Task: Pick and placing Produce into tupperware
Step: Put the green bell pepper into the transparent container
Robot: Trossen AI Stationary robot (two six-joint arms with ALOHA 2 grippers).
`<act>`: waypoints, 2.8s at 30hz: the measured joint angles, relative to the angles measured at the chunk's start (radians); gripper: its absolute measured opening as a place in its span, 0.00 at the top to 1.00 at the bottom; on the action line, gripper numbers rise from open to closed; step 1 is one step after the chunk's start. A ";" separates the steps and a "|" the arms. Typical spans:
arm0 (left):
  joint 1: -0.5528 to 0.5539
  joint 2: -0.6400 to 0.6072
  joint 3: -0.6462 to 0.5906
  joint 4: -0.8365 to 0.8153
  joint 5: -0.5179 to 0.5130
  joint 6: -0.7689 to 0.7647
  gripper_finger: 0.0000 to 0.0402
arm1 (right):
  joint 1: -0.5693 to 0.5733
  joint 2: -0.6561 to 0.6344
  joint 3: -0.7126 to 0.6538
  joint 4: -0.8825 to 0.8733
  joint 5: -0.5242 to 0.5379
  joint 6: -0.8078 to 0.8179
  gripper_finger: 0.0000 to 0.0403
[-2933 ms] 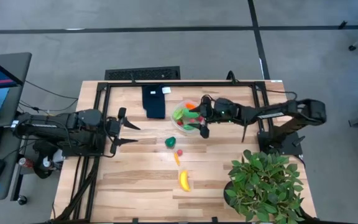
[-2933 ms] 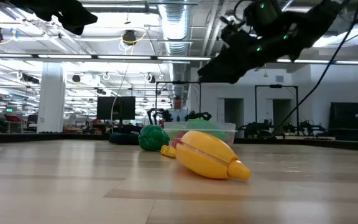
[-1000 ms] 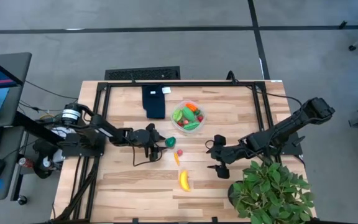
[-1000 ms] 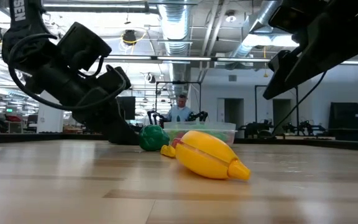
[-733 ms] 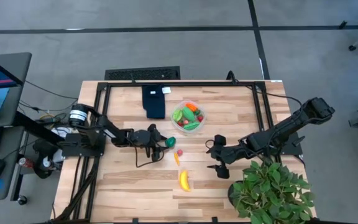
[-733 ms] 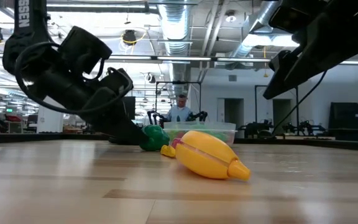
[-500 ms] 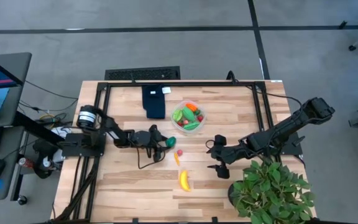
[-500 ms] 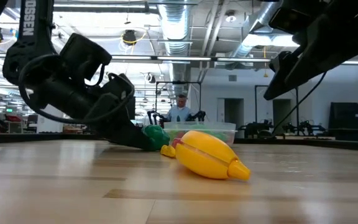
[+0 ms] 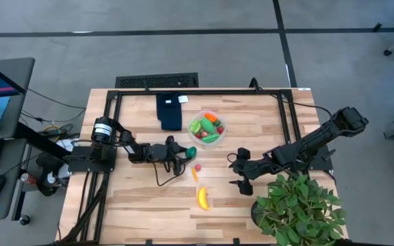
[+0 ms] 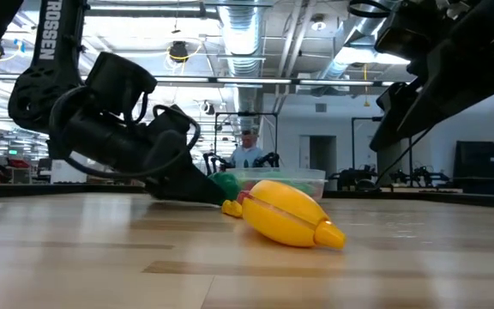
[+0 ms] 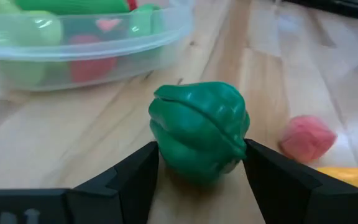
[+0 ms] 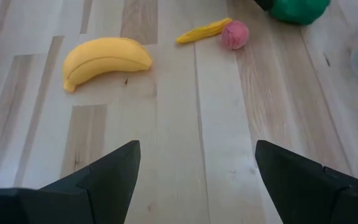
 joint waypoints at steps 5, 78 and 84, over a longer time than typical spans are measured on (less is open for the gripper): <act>-0.001 0.000 0.012 -0.026 -0.020 0.001 0.44 | 0.000 0.000 0.000 0.000 0.000 0.000 0.22; 0.072 -0.001 0.125 -0.172 -0.090 0.086 0.36 | 0.003 0.000 -0.001 0.000 -0.002 0.005 0.22; 0.072 -0.001 0.125 -0.172 -0.090 0.089 0.40 | 0.003 0.000 -0.002 0.000 -0.002 0.005 0.22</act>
